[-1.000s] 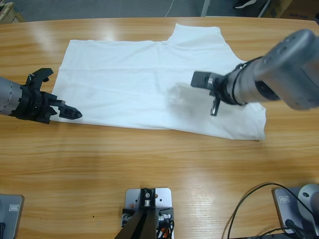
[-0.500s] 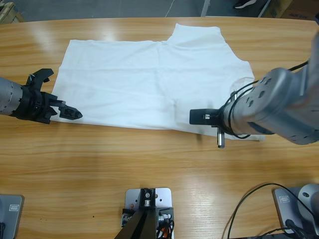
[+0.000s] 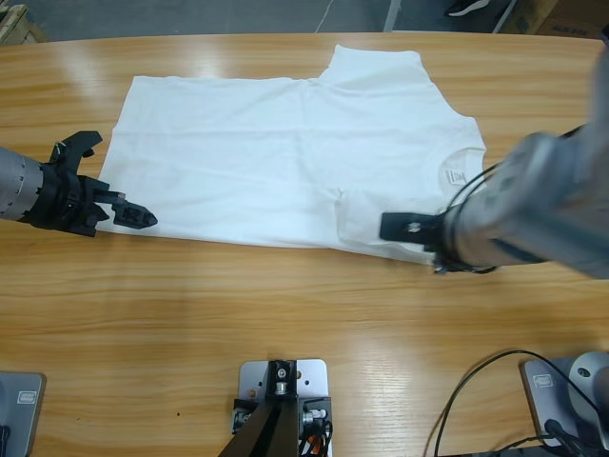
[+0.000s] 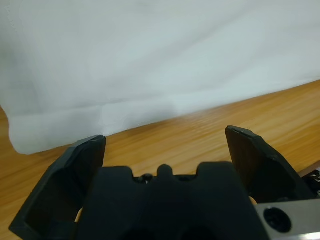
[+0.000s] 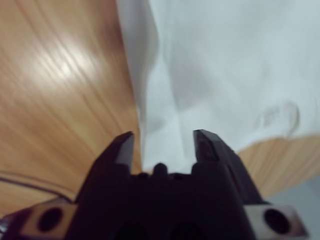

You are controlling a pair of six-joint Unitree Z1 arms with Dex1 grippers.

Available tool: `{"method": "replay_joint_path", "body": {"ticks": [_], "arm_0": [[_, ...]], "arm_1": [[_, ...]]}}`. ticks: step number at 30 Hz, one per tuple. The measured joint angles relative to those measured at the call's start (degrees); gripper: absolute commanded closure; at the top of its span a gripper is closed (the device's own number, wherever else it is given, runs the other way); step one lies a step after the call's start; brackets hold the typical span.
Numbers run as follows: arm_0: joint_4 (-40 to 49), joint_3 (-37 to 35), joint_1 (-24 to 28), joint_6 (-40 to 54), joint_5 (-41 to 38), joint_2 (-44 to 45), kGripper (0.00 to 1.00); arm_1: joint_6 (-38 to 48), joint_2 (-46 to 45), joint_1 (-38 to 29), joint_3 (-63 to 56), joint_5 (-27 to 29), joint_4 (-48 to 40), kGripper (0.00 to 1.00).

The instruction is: Fold clothes

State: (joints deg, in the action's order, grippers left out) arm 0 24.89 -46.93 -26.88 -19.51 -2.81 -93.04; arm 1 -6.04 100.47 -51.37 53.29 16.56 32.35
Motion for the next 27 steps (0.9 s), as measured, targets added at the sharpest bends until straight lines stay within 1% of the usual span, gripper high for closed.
{"method": "replay_joint_path", "body": {"ticks": [2, 4, 6, 8, 11, 14, 20, 24, 27], "arm_0": [[0.0, -0.01, 0.22, 0.01, 0.4, 0.0, 0.073], [0.0, -0.13, 0.72, 0.28, 0.99, 0.0, 0.075], [0.0, -0.89, 1.11, 1.68, 2.09, -0.07, 0.078], [0.0, -2.17, 1.32, 5.29, 3.29, -0.47, 0.078], [0.0, -2.87, 1.77, 11.34, 5.61, -1.08, 0.078], [0.0, -2.87, 2.75, 12.26, 6.76, -2.92, 0.078], [0.0, -3.34, 3.01, 8.13, 8.35, -8.64, 0.082], [0.79, -4.14, 3.01, 6.64, 8.36, -10.69, 0.074], [6.53, -6.65, 3.01, 3.2, 8.36, -10.38, 0.073]], "arm_1": [[3.59, -4.14, 0.49, 0.66, 1.29, 1.8, 0.0], [8.6, -8.54, 3.12, 1.32, 1.68, 2.78, 0.0], [13.38, -12.68, 6.88, 1.98, 0.81, 2.93, 0.0], [15.6, -15.18, 9.15, 2.58, -0.18, 2.93, 0.003], [17.02, -16.2, 10.19, 2.81, -0.86, 3.05, 0.008], [17.8, -16.2, 10.34, 2.81, -1.2, 3.62, 0.009], [18.5, -16.19, 10.36, 2.83, -1.75, 3.93, 0.009], [18.67, -16.18, 10.37, 2.87, -2.18, 3.93, 0.009], [18.67, -16.11, 10.37, 2.87, -2.24, 3.93, 0.009]]}}
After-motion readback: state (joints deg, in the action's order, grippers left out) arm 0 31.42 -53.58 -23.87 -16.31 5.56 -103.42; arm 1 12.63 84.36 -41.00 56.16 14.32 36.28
